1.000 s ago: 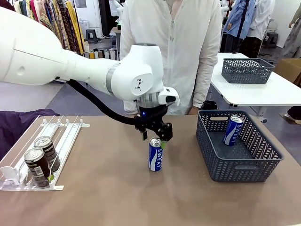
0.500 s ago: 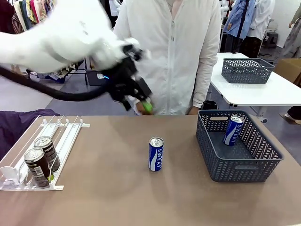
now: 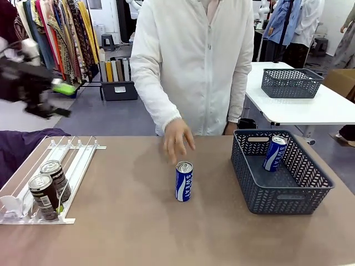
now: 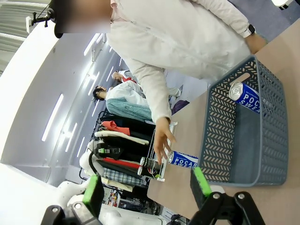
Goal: Retrieve and store the cans from the dispenser.
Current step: Pick up the last remaining can from one row of the Automatic Can Dispenser and place it in the middle of the table, then pick up one can from the Automatic Can Dispenser and place it in the middle of the table.
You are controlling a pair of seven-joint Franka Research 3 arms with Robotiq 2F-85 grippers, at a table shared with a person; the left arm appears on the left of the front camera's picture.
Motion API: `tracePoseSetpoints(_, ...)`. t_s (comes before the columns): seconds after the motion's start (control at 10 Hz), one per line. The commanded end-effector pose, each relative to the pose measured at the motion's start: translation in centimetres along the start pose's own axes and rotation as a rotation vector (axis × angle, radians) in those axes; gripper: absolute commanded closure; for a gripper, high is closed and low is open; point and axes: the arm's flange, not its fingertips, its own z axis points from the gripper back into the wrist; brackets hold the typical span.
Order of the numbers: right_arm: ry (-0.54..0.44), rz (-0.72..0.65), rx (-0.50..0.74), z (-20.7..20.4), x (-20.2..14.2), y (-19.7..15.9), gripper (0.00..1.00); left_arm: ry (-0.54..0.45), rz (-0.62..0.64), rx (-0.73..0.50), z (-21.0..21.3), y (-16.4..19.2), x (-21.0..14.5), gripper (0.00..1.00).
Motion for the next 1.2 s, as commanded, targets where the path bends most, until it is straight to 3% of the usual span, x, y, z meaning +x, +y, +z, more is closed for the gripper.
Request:
tracePoseSetpoints(0.0,-0.022,0.017,0.022,-0.2,0.4,0.3,0.0,-0.256,0.091,-0.089,4.8,4.0,-5.5,0.0)
tracePoseSetpoints(0.1,-0.022,0.017,0.022,-0.2,0.4,0.3,0.0,-0.314,0.139,-0.067,7.1,5.3,-8.0,0.0)
tracePoseSetpoints(0.2,-0.022,0.017,0.022,-0.2,0.4,0.3,0.0,-0.274,0.169,-0.049,8.0,6.1,-9.1,0.0)
tracePoseSetpoints(0.3,-0.022,0.017,0.022,-0.2,0.4,0.3,0.0,-0.23,0.142,-0.056,6.7,5.6,-6.1,0.0)
tracePoseSetpoints(1.1,-0.022,0.017,0.022,-0.2,0.4,0.3,0.0,-0.23,0.142,-0.056,6.7,5.6,-6.1,0.0)
